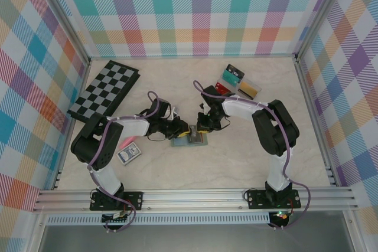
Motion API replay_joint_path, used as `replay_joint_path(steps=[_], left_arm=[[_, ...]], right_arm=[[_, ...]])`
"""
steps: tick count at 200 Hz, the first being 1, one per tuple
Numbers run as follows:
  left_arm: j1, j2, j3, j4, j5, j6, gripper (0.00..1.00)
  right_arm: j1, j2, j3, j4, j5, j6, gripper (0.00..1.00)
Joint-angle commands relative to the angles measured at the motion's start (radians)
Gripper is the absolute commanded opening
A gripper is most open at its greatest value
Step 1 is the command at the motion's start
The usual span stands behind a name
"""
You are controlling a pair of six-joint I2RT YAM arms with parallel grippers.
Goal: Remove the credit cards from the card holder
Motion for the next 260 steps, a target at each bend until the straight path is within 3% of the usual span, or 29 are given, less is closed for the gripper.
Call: replay_joint_path(steps=[1,43,75,142,260], left_arm=[[0.001,0.024,0.008,0.06,0.056,-0.026,0.17],[0.001,0.054,0.032,0.008,0.042,-0.056,0.18],[0.001,0.055,0.038,-0.005,0.02,-0.049,0.11],[0.012,0.017,0.083,-0.262,-0.097,0.133,0.0],[0.069,-0.088,0.081,-0.446,-0.102,0.282,0.0]], right_arm=[[0.012,0.039,-0.024,-0.002,-0.023,-0.006,0.09],[0.012,0.038,-0.036,0.014,-0.051,-0.006,0.09],[0.012,0.037,-0.041,0.014,-0.04,-0.002,0.09],[0.012,0.036,-0.033,-0.038,0.064,0.009,0.09],[0.012,0.033,-0.017,-0.036,0.048,0.021,0.1]])
